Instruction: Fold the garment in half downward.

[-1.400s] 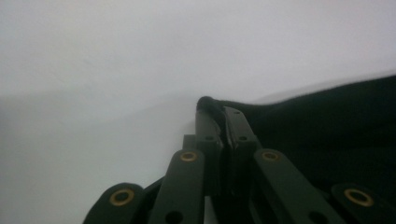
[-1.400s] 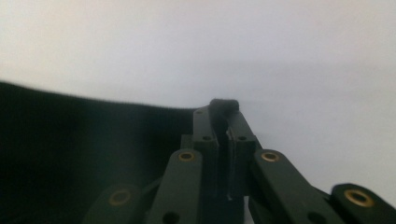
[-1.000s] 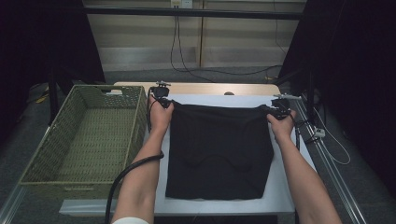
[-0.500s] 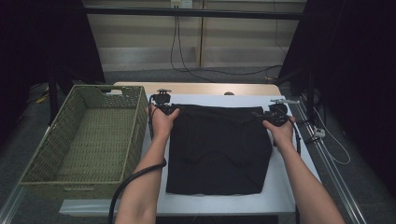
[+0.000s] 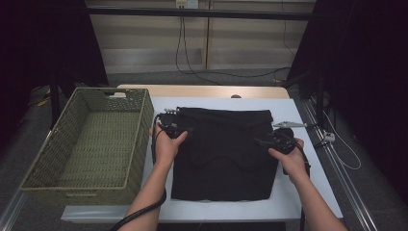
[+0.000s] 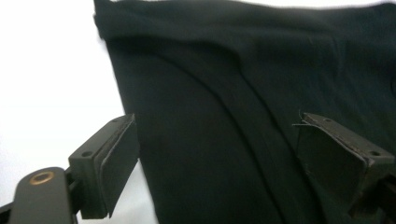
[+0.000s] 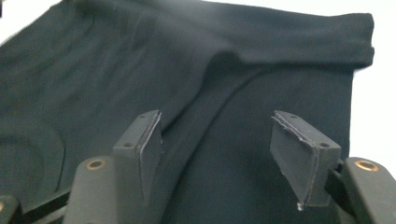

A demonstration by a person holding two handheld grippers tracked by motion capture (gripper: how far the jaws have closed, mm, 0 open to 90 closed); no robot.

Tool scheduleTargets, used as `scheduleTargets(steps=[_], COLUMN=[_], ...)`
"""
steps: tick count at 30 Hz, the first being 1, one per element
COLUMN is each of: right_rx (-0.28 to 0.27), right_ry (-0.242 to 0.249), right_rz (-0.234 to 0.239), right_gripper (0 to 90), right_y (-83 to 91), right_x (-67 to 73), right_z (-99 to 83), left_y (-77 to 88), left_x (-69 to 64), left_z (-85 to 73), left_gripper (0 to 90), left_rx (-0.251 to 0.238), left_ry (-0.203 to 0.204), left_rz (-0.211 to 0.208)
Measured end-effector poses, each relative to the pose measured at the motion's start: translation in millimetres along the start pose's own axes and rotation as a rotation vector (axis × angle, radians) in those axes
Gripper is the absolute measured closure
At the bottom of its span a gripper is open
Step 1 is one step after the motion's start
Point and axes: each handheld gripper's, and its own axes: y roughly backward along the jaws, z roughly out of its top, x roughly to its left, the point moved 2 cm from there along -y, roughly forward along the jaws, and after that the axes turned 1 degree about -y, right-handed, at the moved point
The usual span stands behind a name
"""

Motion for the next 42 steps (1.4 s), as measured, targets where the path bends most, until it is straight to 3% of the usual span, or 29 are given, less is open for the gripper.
scheduleTargets(steps=[4,7,13,19,23,27,29,36,37,42], right_rx=[0.009,0.001,0.039,0.034,0.037,0.030,0.028,0.102,0.105,0.112], right_ry=[0.023,0.030,0.064,0.089,0.130,0.135,0.158,0.217,0.252,0.252], right_rz=[0.021,0.049,0.052,0.055,0.058,0.079,0.098,0.130,0.123,0.137], right_gripper=[38.8,42.0,47.1,47.8,48.1,51.5,54.7,60.5,61.4,84.3], right_y=[10.7,17.7,29.0,43.4,51.9,59.9,60.6,46.9,45.5,49.6], right_x=[13.8,16.6,22.9,30.1,38.9,45.8,49.3,68.2,69.7,68.3], right_z=[-18.9,-27.3,-48.9,-57.9,-61.7,-63.2,-65.4,-72.6,-74.3,-76.3], left_y=[8.0,12.8,24.3,31.8,33.9,34.6,35.4,39.1,39.3,37.6], left_x=[-7.5,-10.8,-18.1,-27.2,-31.0,-33.8,-33.6,-34.2,-34.0,-34.5], left_z=[-11.8,-16.6,-26.7,-39.2,-39.4,-42.2,-42.5,-42.3,-42.3,-42.6], left_gripper=[13.0,12.1,12.0,11.7,11.7,11.6,11.7,11.6,11.6,11.7], left_rx=[0.002,-0.001,-0.022,-0.015,-0.030,-0.024,-0.029,-0.041,-0.035,-0.031], left_ry=[-0.034,-0.044,-0.081,-0.102,-0.110,-0.121,-0.121,-0.134,-0.133,-0.129], left_rz=[-0.020,-0.028,-0.055,-0.079,-0.085,-0.092,-0.090,-0.075,-0.075,-0.083])
